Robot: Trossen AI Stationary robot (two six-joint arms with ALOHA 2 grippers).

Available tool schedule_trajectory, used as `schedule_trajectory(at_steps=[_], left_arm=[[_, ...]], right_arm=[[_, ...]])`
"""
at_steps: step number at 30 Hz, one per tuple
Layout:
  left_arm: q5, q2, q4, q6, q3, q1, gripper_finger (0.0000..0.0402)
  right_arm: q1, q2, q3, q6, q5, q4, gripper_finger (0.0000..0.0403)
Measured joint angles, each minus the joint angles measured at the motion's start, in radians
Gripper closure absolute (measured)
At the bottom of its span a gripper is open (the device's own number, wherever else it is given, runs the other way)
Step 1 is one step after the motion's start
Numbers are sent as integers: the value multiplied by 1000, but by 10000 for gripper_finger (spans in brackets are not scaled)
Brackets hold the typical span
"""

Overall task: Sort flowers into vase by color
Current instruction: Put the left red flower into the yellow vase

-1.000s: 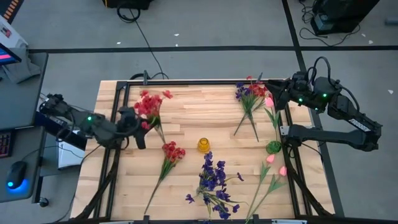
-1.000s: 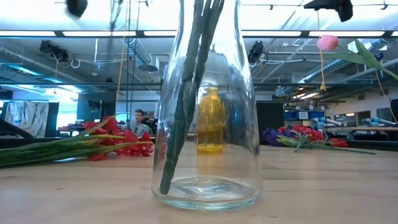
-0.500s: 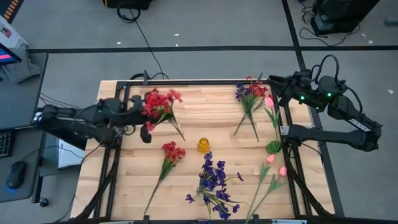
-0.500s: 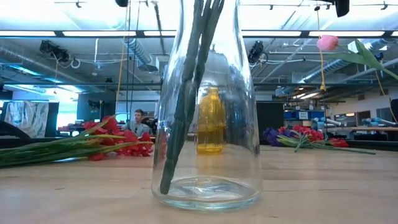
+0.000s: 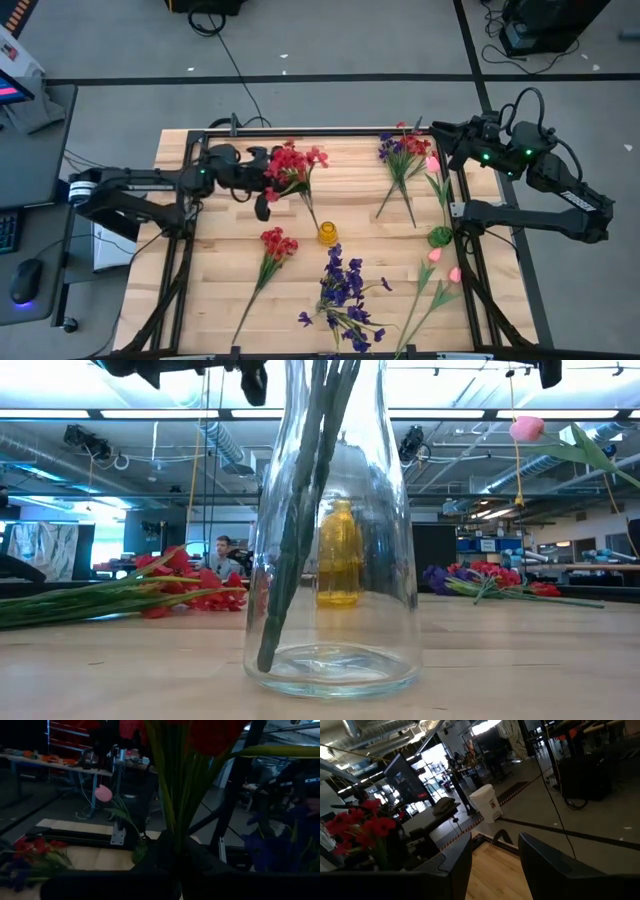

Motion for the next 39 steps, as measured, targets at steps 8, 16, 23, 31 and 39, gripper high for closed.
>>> schedule_trajectory(at_steps=[8, 16, 23, 31, 39], left_arm=[[3, 56, 38, 1, 0, 27, 389], [16, 120, 128, -4, 0, 34, 389], [33, 155, 153, -3, 0, 33, 389], [47, 189, 142, 52, 0, 33, 388], [47, 237, 126, 143, 0, 33, 387]], right_arm=[[0, 0, 0, 2, 0, 0, 232], [0, 0, 0, 2, 3, 0, 232], [0, 0, 0, 0, 12, 0, 232], [0, 0, 0, -2, 12, -9, 232], [0, 0, 0, -10, 24, -10, 232]])
